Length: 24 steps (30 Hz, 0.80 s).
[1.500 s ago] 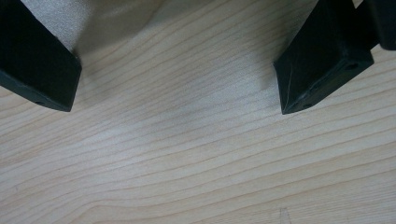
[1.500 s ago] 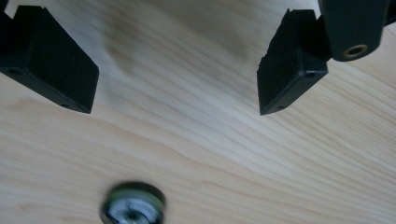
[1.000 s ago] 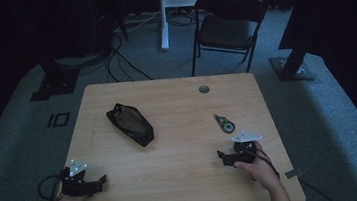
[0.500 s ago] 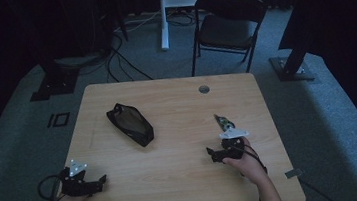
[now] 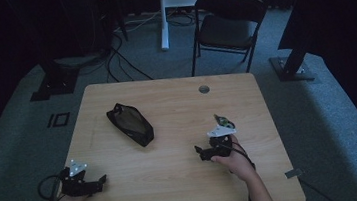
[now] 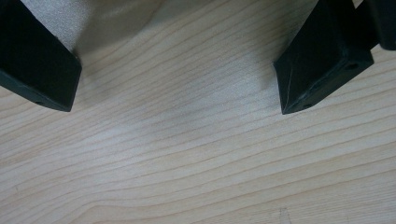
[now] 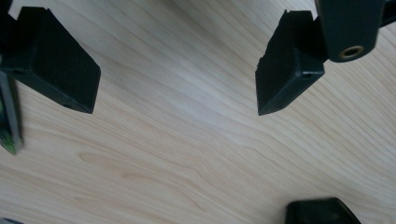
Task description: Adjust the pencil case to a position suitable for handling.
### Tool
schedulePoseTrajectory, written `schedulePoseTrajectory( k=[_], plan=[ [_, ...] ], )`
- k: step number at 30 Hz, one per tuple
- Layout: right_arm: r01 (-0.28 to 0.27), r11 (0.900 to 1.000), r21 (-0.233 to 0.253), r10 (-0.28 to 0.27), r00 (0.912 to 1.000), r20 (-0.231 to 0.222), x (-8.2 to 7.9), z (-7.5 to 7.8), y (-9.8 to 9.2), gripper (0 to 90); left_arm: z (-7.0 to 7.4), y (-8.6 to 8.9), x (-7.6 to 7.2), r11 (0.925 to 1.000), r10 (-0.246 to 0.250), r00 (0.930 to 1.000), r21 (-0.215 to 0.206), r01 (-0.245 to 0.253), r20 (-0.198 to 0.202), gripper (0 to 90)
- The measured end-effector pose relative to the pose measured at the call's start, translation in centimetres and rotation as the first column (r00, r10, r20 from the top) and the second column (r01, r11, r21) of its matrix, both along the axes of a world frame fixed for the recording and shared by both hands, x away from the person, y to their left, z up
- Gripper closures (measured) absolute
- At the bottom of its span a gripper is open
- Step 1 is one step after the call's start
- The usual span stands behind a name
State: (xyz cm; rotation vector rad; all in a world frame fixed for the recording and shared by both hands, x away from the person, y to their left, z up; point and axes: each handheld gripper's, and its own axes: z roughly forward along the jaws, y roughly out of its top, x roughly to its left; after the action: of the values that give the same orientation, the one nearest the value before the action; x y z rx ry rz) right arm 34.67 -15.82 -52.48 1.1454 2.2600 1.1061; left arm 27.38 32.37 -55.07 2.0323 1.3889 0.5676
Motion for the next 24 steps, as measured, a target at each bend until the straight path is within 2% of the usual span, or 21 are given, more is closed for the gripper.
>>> schedulePoseTrajectory(
  k=[14, 24],
  plan=[
    [-0.052, 0.999, 0.011, 0.052, 0.9984, 0.021, 0.6, 0.7, 3.4, 13.4, 0.0, 0.0, 0.0, 1.0000, 0.000, 1.0000, 0.000, 0.000, 0.000, 0.1],
    [-0.078, 0.996, 0.033, 0.077, 0.9967, 0.025, 0.8, 0.5, 5.5, 13.4, 0.0, 0.0, 0.0, 1.0000, 0.000, 1.0000, 0.000, 0.000, -0.001, 0.1]
  ],
)
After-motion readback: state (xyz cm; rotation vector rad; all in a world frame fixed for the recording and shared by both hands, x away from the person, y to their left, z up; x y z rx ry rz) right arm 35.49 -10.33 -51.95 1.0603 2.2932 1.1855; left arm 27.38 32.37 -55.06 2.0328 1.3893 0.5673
